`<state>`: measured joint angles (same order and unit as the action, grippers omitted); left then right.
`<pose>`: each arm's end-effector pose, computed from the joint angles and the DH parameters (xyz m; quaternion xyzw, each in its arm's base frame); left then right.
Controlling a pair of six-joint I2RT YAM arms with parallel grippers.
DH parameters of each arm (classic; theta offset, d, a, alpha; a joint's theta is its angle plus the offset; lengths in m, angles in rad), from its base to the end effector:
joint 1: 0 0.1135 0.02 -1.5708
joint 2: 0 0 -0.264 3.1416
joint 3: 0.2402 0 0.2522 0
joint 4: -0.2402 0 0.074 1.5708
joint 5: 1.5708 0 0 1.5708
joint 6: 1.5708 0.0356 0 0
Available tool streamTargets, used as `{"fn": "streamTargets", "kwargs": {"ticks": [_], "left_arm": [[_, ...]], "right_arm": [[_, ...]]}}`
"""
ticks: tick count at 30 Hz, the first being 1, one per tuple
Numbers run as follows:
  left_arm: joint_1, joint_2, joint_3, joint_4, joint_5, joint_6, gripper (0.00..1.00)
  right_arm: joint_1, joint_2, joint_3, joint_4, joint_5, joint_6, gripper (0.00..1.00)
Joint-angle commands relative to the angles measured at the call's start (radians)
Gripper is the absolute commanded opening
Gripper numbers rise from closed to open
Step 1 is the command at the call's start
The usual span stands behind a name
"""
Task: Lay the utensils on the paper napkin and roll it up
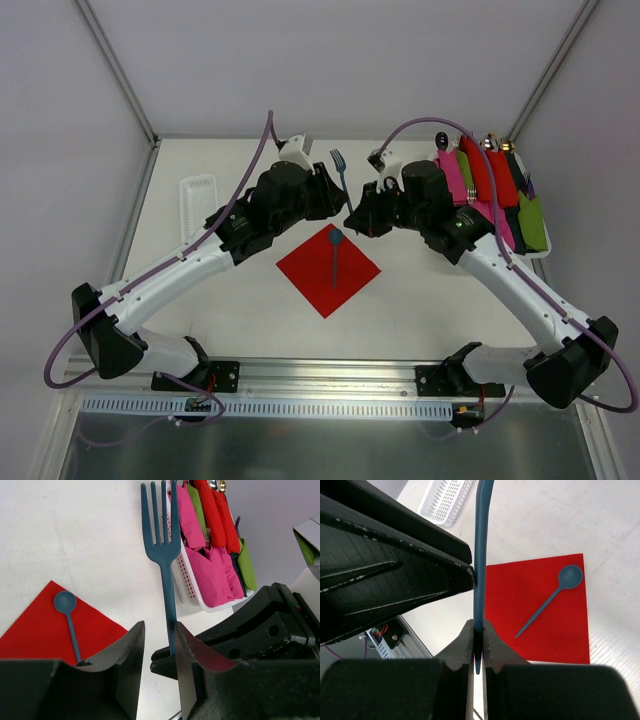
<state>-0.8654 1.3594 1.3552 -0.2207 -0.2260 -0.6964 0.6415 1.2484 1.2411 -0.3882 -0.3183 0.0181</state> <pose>0.2108 -0.2352 0.4064 -0.0044 0.7802 -0.3733 0.5020 0.2187 0.1772 0.3806 -0.3356 0.7552 0.3021 0.4752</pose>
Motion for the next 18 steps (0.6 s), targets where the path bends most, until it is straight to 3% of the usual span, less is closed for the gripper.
{"fn": "streamTargets", "kwargs": {"ticks": [1,18], "left_arm": [[-0.009,0.001,0.033,0.052,-0.003,0.018,0.3],[-0.007,0.004,0.041,0.089,-0.024,0.018,0.25]], "right_arm": [[0.007,-0.04,0.003,0.032,-0.031,0.009,0.0],[0.009,-0.038,-0.009,0.04,-0.05,0.013,0.0]]}}
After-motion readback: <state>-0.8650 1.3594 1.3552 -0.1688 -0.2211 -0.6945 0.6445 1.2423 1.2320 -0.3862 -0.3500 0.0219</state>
